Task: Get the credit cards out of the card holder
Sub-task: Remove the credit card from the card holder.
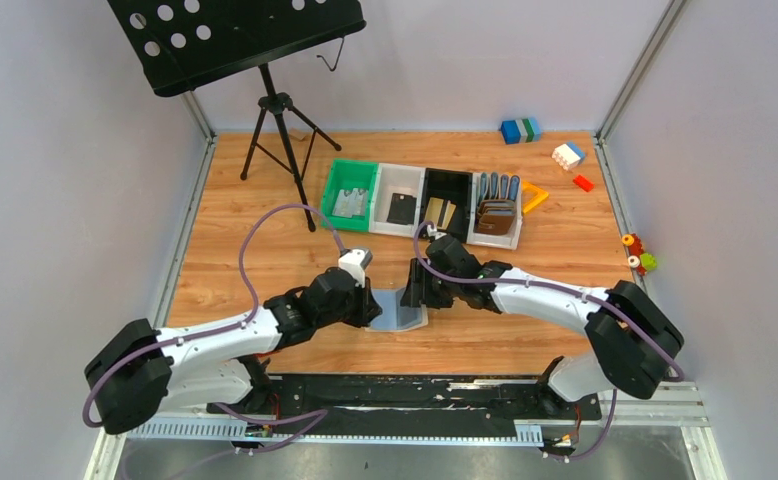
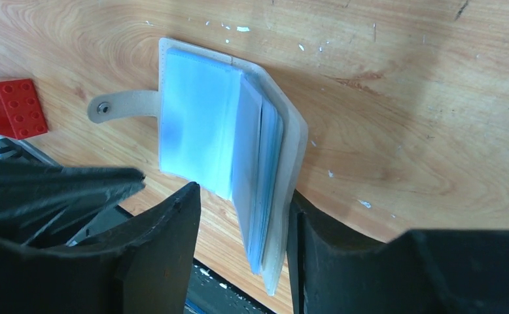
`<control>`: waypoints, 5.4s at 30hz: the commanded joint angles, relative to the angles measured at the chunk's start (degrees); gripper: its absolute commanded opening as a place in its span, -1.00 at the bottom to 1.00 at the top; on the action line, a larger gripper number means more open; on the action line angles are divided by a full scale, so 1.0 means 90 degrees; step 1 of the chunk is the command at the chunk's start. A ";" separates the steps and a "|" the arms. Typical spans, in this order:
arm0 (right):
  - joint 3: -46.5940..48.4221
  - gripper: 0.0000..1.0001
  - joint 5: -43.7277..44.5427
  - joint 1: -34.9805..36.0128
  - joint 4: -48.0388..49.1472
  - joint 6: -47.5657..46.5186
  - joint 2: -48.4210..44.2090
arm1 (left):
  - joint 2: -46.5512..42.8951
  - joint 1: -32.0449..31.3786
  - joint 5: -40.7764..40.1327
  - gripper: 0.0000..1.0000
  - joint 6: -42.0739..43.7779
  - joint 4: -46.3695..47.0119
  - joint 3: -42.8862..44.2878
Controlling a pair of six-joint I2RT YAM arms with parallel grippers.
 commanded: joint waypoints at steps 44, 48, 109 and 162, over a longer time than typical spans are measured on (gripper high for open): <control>0.0174 -0.96 -0.0594 0.0039 0.0189 0.0170 -0.0453 | 0.0897 0.0652 0.1578 0.21 -0.0575 0.2313 -0.0439; 0.0199 -0.98 -0.0602 0.0044 0.0199 0.0178 -0.0427 | 0.0888 0.0708 0.1743 0.40 -0.0756 0.2504 -0.0541; 0.1793 -1.00 0.1279 0.0876 -0.1947 -0.0192 0.0443 | 0.1536 0.1012 0.1536 -1.00 0.0029 0.0894 -0.0076; -0.0686 -1.00 -0.0702 -0.0258 0.0715 0.0681 -0.0819 | -0.1308 0.1056 0.1281 -0.87 0.0071 -0.0802 -0.0606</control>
